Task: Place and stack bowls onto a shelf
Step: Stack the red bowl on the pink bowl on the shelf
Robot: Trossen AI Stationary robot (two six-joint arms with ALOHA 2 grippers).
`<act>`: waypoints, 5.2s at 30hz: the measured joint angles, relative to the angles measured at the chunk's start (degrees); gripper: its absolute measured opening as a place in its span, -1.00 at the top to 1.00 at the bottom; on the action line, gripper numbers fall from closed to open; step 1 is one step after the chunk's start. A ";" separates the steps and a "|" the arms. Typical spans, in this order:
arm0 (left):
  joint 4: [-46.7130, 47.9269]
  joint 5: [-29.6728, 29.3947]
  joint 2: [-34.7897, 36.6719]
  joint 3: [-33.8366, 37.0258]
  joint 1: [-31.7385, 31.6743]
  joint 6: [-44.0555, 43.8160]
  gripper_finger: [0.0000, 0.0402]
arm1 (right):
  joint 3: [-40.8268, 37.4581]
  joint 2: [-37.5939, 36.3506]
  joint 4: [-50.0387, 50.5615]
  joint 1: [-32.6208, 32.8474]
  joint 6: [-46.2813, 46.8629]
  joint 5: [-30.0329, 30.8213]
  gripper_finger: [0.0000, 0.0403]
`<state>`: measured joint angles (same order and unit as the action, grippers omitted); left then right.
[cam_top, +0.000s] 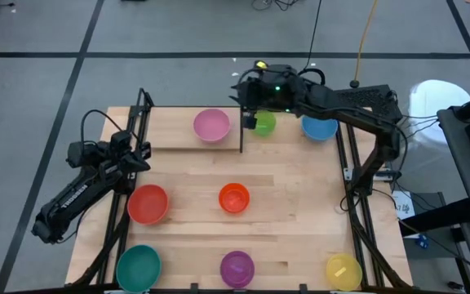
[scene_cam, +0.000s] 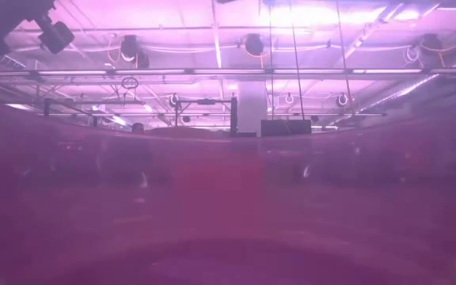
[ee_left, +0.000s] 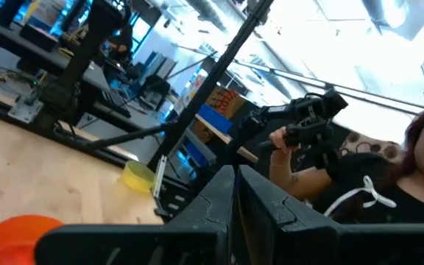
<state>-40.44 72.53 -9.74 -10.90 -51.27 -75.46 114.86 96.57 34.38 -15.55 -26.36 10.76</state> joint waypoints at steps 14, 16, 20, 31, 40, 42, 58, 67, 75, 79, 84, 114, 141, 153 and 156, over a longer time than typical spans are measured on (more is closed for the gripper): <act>2.53 -1.17 -1.34 -4.39 -0.26 4.86 0.97 | -0.03 -6.93 3.81 2.70 -3.77 0.06 0.46; 4.87 -1.12 -3.09 -8.41 -0.74 7.09 0.98 | -0.03 -8.10 4.18 3.30 -3.91 1.89 0.46; 10.30 -1.03 -7.92 -18.26 -1.97 15.02 0.98 | -0.03 -10.66 5.13 4.37 -4.67 5.99 0.46; 33.41 -0.59 -23.58 -40.78 -6.43 45.34 0.99 | -0.01 -14.68 8.36 6.46 -4.80 5.70 0.46; 80.96 -19.15 -34.69 -59.49 -6.98 87.15 0.99 | -0.01 -15.87 11.50 8.31 -4.54 5.68 0.46; 93.99 -35.76 -37.25 -65.03 -5.70 96.43 0.99 | -0.01 -16.12 11.41 8.74 -4.56 5.68 0.46; 117.51 -52.84 -48.23 -75.53 2.92 79.71 0.76 | -0.01 -16.82 11.79 9.07 -5.89 5.66 0.46; 130.83 -51.47 -52.09 -75.34 8.29 77.02 0.50 | -0.01 -16.82 11.77 9.05 -6.50 5.66 0.46; 130.40 -51.39 -50.79 -69.33 17.95 81.38 0.44 | -0.01 -16.82 11.77 9.05 -7.53 5.66 0.46; 130.50 -51.46 -49.31 -62.46 23.60 82.86 0.44 | -0.01 -16.82 11.77 9.05 -7.52 5.66 0.46; 130.10 -51.72 -48.58 -53.03 29.28 81.32 0.44 | -0.01 -16.82 11.77 9.05 -7.53 5.66 0.46; 109.07 -63.87 -48.79 -34.14 49.57 66.26 0.44 | -0.01 -16.80 11.77 9.05 -7.55 5.68 0.46; 96.65 -69.60 -56.66 -34.16 71.66 -8.56 0.44 | -0.01 -16.78 11.36 9.05 -8.86 5.68 0.46; 89.88 -69.12 -66.75 -34.16 74.39 -8.87 0.44 | -0.01 -16.78 11.22 9.05 -8.93 5.68 0.46; 90.07 -68.53 -68.09 -34.16 74.70 -8.83 0.44 | -0.01 -16.78 10.85 9.03 -8.91 5.68 0.46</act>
<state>49.63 4.01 -77.83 -45.06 23.43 -84.29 114.85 79.79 45.24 -6.52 -35.27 16.45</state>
